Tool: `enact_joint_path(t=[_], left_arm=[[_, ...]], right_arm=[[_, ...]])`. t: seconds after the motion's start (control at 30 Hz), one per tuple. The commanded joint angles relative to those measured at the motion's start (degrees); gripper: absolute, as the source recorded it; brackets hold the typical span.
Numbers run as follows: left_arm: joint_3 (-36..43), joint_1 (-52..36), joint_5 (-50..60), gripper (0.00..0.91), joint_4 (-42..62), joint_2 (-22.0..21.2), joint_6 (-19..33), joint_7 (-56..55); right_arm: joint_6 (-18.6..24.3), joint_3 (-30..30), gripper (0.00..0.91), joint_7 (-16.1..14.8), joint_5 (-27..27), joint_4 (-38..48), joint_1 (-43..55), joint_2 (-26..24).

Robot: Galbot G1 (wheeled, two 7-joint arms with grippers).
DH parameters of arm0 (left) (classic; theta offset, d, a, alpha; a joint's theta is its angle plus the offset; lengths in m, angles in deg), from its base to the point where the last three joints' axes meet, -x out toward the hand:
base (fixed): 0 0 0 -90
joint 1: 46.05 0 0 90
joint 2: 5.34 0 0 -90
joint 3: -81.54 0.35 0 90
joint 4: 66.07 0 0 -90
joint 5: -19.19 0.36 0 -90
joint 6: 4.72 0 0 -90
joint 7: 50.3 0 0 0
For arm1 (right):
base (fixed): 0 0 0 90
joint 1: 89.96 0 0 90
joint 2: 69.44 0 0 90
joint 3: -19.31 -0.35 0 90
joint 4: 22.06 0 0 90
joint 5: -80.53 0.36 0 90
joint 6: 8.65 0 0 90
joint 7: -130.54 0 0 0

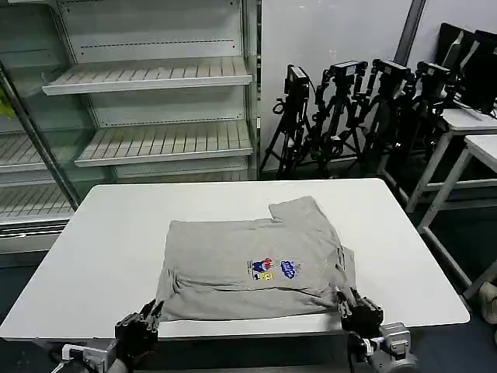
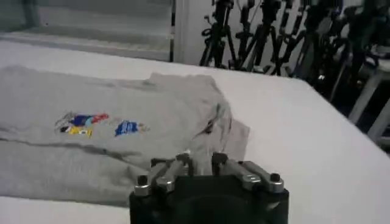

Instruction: Fold and organize the clothes.

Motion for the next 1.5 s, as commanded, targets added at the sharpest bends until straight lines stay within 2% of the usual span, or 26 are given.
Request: enact_joint_path(t=[0.03,0.17,0.23,0.4,0.47,0.5,0.67,1.03,1.33,1.5], left_arm=[[-4.17,1.23,0.74,0.907,-3.84,-0.06,0.15,-0.59],[-9.27,-1.55,-3.68,0.907,-5.18,1.36,0.39,-1.06],[-8.86,-3.99,-5.13,0.907,-4.15,3.84,0.79,-1.53],[-2.52,-19.47,-15.83,0.907,5.56,6.85,-0.5,-4.92],[-0.09,-24.9,-16.73,0.907,8.59,7.31,-0.52,-5.52],[1.87,-27.95,-16.88,0.907,10.86,7.89,-0.52,-5.77],[9.59,-37.36,-15.64,0.907,20.1,9.09,-0.53,-6.33],[21.18,-51.54,-12.46,0.907,37.21,5.45,-0.57,-8.26],[25.06,-56.85,-12.39,0.907,44.92,1.11,-0.6,-9.45],[25.78,-59.02,-12.89,0.907,48.89,-0.74,-0.62,-9.99]], right_arm=[[3.09,-2.57,0.907,0.78,0.58,-3.43,-0.17,-1.3],[3.71,-3.85,0.907,2.48,5.95,-1.66,5.42,-3.96],[3.27,-2.92,0.907,2.95,7.15,1.06,9.7,-4.66],[0.48,5.79,0.907,4.72,9.73,11.13,25.69,-3.18],[-0.18,8.44,0.907,5.26,10.14,14.68,29.86,-2.68],[-1.12,11.36,0.907,5.62,10.85,18.68,35.73,-1.97],[-2.28,15.77,0.907,5.68,11.18,28.57,45.66,0.11],[-3.06,21.96,0.907,5.6,9.55,50.52,60.81,7.24],[-3.09,23.63,0.907,5.26,9.23,60.24,66.3,9.98],[-3.12,24.98,0.907,3.91,9.06,63.43,67.97,10.71]])
